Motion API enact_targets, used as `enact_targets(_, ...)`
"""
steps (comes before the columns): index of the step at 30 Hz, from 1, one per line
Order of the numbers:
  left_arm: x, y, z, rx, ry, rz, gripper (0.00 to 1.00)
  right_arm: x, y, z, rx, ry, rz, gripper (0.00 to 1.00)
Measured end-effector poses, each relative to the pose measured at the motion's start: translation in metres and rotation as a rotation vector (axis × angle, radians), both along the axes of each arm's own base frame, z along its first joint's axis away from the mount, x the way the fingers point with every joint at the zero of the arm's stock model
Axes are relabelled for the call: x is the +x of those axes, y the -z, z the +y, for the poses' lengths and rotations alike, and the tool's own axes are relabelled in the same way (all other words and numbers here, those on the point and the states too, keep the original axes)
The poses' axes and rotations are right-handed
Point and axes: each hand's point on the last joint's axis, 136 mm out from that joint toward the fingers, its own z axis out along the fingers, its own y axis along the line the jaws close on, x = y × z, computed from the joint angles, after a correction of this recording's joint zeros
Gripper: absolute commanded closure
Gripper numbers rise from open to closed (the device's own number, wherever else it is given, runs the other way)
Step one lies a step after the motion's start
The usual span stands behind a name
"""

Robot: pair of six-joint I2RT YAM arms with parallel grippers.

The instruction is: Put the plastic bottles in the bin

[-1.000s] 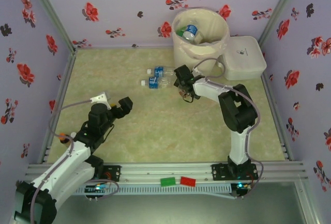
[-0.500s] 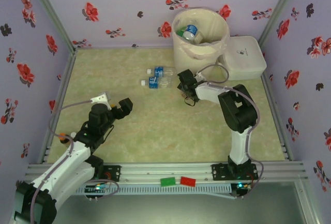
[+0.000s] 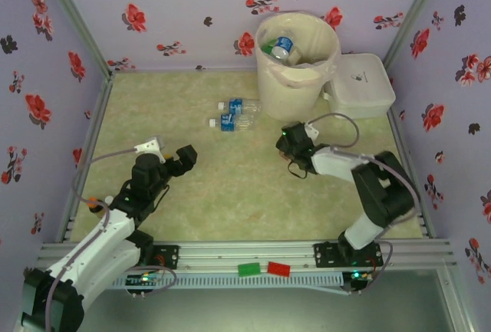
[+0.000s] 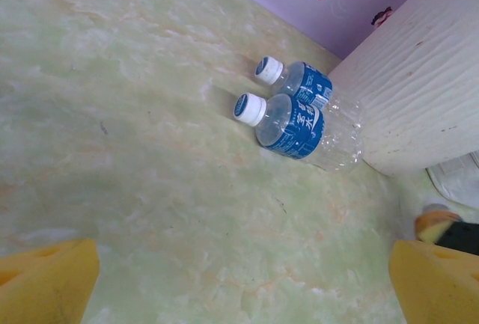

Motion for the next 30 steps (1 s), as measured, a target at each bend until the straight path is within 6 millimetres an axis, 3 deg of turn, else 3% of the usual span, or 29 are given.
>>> enact_targets(4, 0.003, 0.006, -0.002, 0.004, 0.001, 0.009, 0.00, -0.025, -0.036, -0.008, 0.032, -0.058, -0.074, 0.52)
enact_targets(12, 0.015, 0.021, -0.016, 0.002, 0.047, 0.041, 0.00, -0.063, -0.148, -0.040, 0.002, -0.118, -0.301, 0.54)
enact_targets(16, 0.021, 0.024, -0.026, -0.005, 0.083, 0.056, 0.00, -0.062, -0.210, -0.059, -0.082, -0.092, -0.396, 0.55)
enact_targets(20, 0.023, 0.020, -0.034, -0.025, 0.119, 0.047, 0.00, -0.047, -0.273, -0.072, -0.162, -0.071, -0.485, 0.55)
enact_targets(23, 0.021, 0.018, -0.038, -0.031, 0.141, 0.046, 0.00, -0.024, -0.307, -0.072, -0.220, -0.078, -0.522, 0.55)
enact_targets(27, 0.015, 0.014, -0.039, -0.024, 0.165, 0.042, 0.00, 0.024, -0.332, -0.061, -0.274, -0.116, -0.521, 0.55)
enact_targets(30, 0.008, 0.007, -0.037, -0.022, 0.176, 0.030, 0.00, 0.062, -0.335, -0.055, -0.284, -0.131, -0.509, 0.55)
